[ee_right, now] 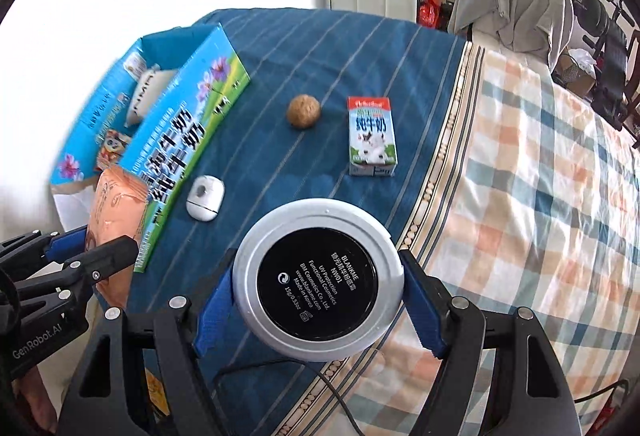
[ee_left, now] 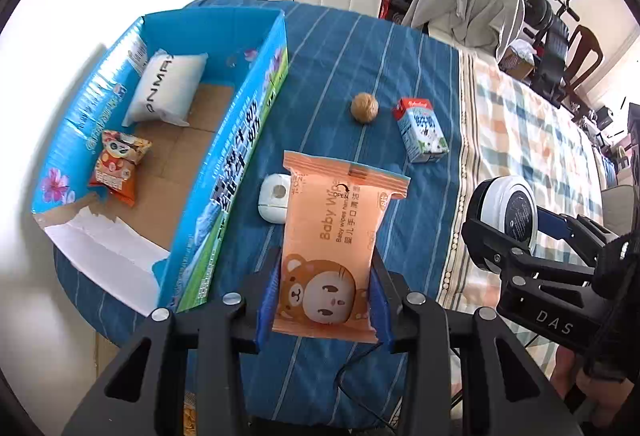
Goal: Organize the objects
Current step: 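Carry the wipes pack and round container over the blue box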
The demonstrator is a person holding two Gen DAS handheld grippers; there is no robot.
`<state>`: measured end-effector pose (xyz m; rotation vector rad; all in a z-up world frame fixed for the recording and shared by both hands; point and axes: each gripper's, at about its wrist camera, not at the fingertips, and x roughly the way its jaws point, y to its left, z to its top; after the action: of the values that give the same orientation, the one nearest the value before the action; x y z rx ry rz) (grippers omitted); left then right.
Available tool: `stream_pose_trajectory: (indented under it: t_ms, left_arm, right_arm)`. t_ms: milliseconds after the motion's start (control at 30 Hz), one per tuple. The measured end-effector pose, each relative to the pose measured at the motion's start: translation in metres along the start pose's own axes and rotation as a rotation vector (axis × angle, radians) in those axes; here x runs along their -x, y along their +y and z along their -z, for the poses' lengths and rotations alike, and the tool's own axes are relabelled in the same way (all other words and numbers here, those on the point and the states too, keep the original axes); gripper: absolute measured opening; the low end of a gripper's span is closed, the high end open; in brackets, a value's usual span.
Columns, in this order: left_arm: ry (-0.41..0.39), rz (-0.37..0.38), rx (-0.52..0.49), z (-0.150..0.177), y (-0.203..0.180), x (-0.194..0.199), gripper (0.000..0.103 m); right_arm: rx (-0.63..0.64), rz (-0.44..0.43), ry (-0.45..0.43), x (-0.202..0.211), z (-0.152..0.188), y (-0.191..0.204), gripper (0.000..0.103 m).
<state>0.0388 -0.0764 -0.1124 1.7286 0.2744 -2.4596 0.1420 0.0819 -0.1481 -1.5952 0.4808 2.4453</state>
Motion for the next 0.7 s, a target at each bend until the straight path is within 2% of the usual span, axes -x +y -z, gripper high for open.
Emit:
stream_pose_trajectory:
  t_ms: [233, 367, 467, 600, 633, 700]
  left_arm:
    - [-0.053, -0.014, 0.041, -0.001, 0.024, 0.031, 0.037]
    - [-0.058, -0.036, 0.115, 0.002, 0.055, 0.039, 0.037]
    - [-0.047, -0.040, 0.231, 0.001, 0.088, 0.036, 0.037]
    - [-0.023, 0.014, 0.487, -0.006, 0.144, 0.021, 0.037]
    - [-0.014, 0.008, 0.536, -0.009, 0.157, 0.016, 0.037]
    - [-0.010, 0.014, 0.603, -0.015, 0.175, 0.004, 0.037]
  right_arm:
    - [0.039, -0.041, -0.039, 0.033, -0.015, 0.021, 0.078]
    - [0.077, -0.085, -0.059, 0.044, -0.033, 0.042, 0.078]
    - [0.119, -0.125, -0.076, 0.047, -0.052, 0.063, 0.078]
    - [0.211, -0.158, -0.092, 0.038, -0.082, 0.102, 0.078]
    - [0.239, -0.169, -0.093, 0.034, -0.091, 0.113, 0.078]
    - [0.293, -0.197, -0.083, 0.022, -0.109, 0.136, 0.078]
